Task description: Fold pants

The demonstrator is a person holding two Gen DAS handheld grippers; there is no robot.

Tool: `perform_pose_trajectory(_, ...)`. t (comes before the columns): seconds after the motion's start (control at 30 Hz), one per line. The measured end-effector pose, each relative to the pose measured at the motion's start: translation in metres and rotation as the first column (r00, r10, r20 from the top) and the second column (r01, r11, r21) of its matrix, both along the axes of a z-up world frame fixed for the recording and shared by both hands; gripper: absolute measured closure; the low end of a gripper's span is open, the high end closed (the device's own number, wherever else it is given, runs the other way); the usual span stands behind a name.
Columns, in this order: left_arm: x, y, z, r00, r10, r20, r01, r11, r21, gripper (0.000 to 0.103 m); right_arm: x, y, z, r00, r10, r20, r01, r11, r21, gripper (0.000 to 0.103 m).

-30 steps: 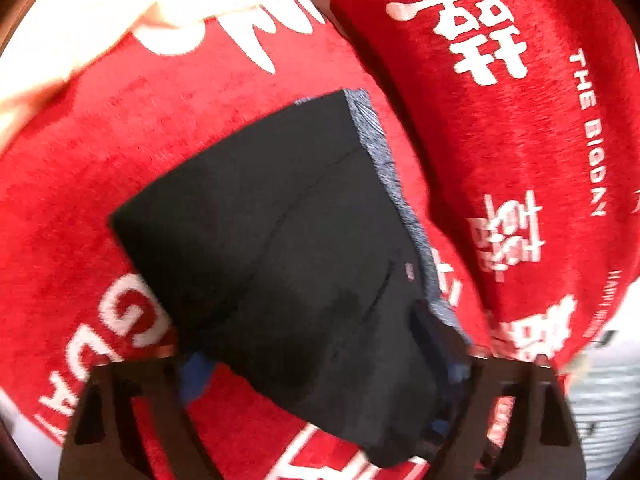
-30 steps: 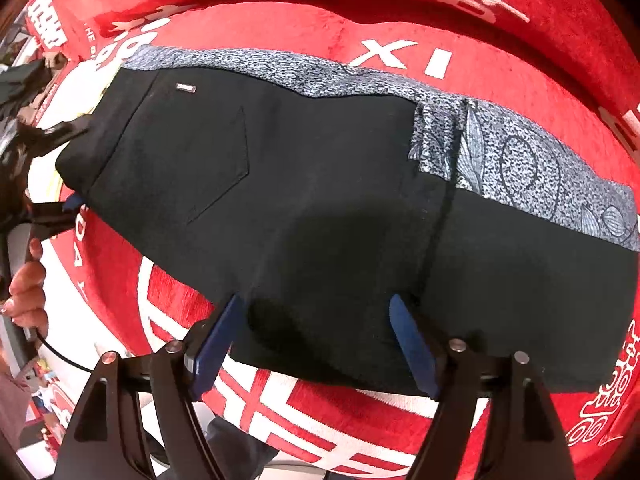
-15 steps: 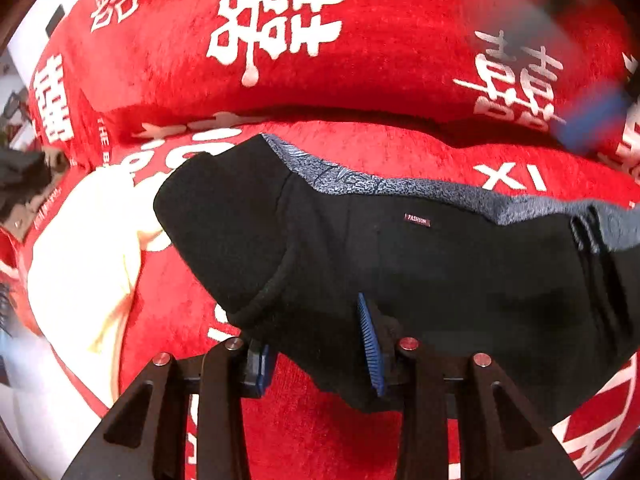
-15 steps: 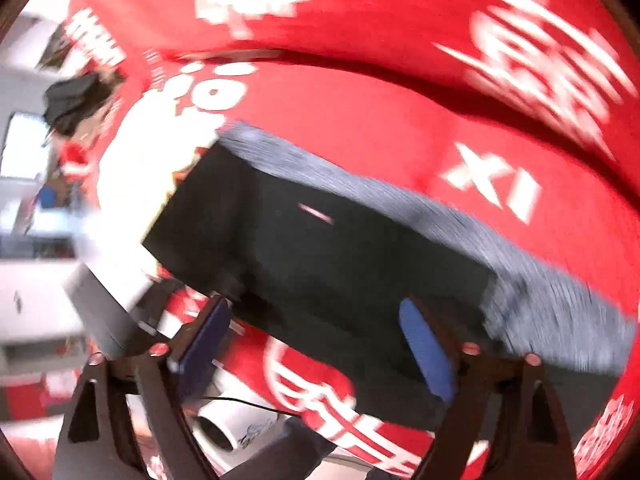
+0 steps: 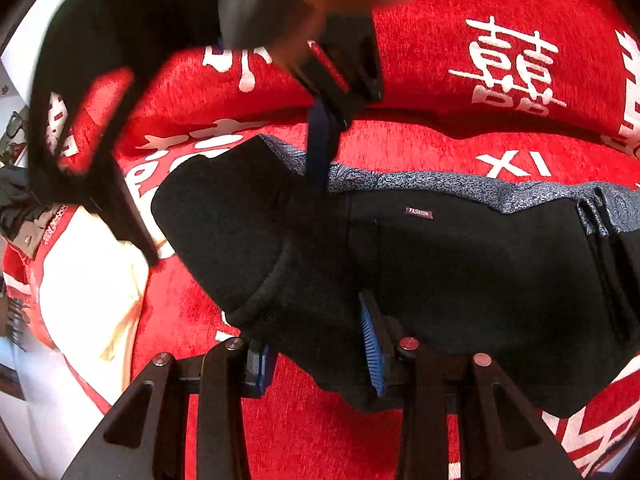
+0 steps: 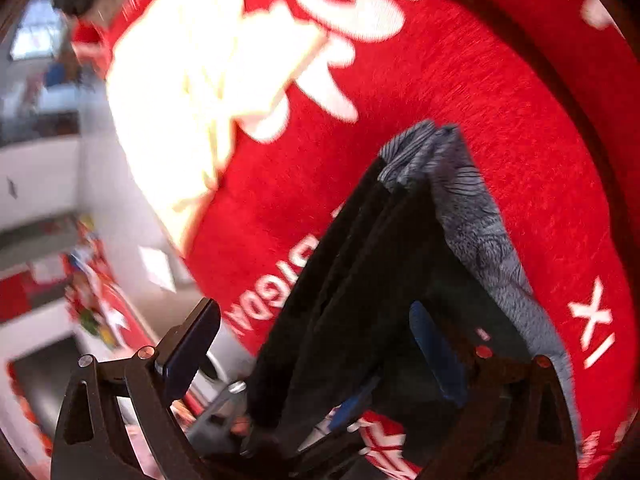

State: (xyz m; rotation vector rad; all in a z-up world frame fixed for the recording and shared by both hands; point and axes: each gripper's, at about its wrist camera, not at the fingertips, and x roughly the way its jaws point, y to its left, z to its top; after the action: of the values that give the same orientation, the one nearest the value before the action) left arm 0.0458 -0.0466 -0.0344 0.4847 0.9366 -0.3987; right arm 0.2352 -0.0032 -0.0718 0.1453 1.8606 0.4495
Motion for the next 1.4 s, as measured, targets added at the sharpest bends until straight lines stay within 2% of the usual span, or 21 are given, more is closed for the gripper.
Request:
perform_pose_trajectory(0.03,0.001,0.0,0.001,1.0,-0.001,-0.004,0.001,1.0,-0.002,0.065,-0.002,0.0,-0.005,1.0,0.011,-0.013,-0.011,1.0,-0.015,0.01)
perform_pose_trajectory(0.07,0.002,0.0,0.0,1.0,-0.002,-0.022,0.001,1.0,-0.006,0.065,-0.004,-0.002,-0.008,1.0,0.012,-0.02,-0.013,1.0,-0.027,0.035)
perform_pose_trajectory(0.1,0.002,0.001,0.001,0.999,-0.004,-0.032,0.004,1.0,-0.015,0.065,-0.007,-0.009,-0.007,1.0,0.002,-0.01,-0.002,0.999,-0.035,0.067)
perform_pose_trajectory(0.13,-0.002,-0.001,0.006,1.0,-0.021,-0.022,0.02,0.999,-0.029,0.065,-0.009,-0.017,-0.004,1.0,-0.021,-0.003,0.021,1.0,-0.004,0.085)
perform_pose_trajectory(0.23,-0.012,-0.013,0.019,0.997,-0.075,0.004,0.075,0.997,-0.027,0.065,-0.024,-0.042,0.016,0.996,-0.065,0.067,0.061,0.997,0.052,0.086)
perform_pose_trajectory(0.33,-0.022,-0.022,0.039,0.993,-0.115,0.001,0.115,0.991,-0.072,0.065,-0.045,-0.072,0.039,0.983,-0.138,0.118,0.121,0.982,0.145,0.086)
perform_pose_trajectory(0.47,-0.035,-0.038,0.068,0.982,-0.187,0.0,0.186,0.976,-0.116,0.065,-0.078,-0.127,0.068,0.947,-0.28,0.159,0.228,0.932,0.281,0.086)
perform_pose_trajectory(0.6,-0.058,-0.065,0.099,0.962,-0.273,0.002,0.27,0.951,-0.15,0.065,-0.124,-0.181,0.097,0.881,-0.428,0.201,0.323,0.855,0.405,0.086)
perform_pose_trajectory(0.77,-0.103,-0.116,0.126,0.909,-0.417,0.001,0.411,0.897,-0.165,0.065,-0.202,-0.255,0.125,0.771,-0.598,0.218,0.433,0.744,0.509,0.084)
perform_pose_trajectory(0.87,-0.134,-0.153,0.131,0.872,-0.489,-0.016,0.481,0.863,-0.153,0.065,-0.245,-0.302,0.135,0.712,-0.664,0.229,0.476,0.696,0.537,0.082)
perform_pose_trajectory(0.97,-0.17,-0.189,0.124,0.835,-0.55,-0.026,0.544,0.831,-0.114,0.065,-0.285,-0.336,0.132,0.649,-0.726,0.225,0.527,0.643,0.555,0.082)
perform_pose_trajectory(1.03,-0.191,-0.211,0.116,0.812,-0.583,-0.036,0.578,0.811,-0.092,0.065,-0.318,-0.365,0.122,0.601,-0.773,0.202,0.571,0.593,0.568,0.082)
perform_pose_trajectory(1.1,-0.207,-0.231,0.102,0.789,-0.612,-0.053,0.608,0.791,-0.067,0.065,-0.343,-0.384,0.111,0.567,-0.803,0.186,0.604,0.558,0.569,0.082)
perform_pose_trajectory(1.17,-0.224,-0.25,0.084,0.772,-0.631,-0.08,0.63,0.776,-0.035,0.065,-0.363,-0.404,0.091,0.54,-0.826,0.164,0.64,0.529,0.557,0.082)
perform_pose_trajectory(1.27,-0.24,-0.268,0.058,0.76,-0.638,-0.123,0.642,0.766,-0.009,0.065,-0.39,-0.431,0.066,0.51,-0.851,0.126,0.682,0.49,0.543,0.082)
perform_pose_trajectory(1.4,-0.254,-0.287,0.034,0.762,-0.632,-0.138,0.643,0.765,0.047,0.065,-0.41,-0.455,0.035,0.497,-0.86,0.115,0.712,0.48,0.513,0.082)
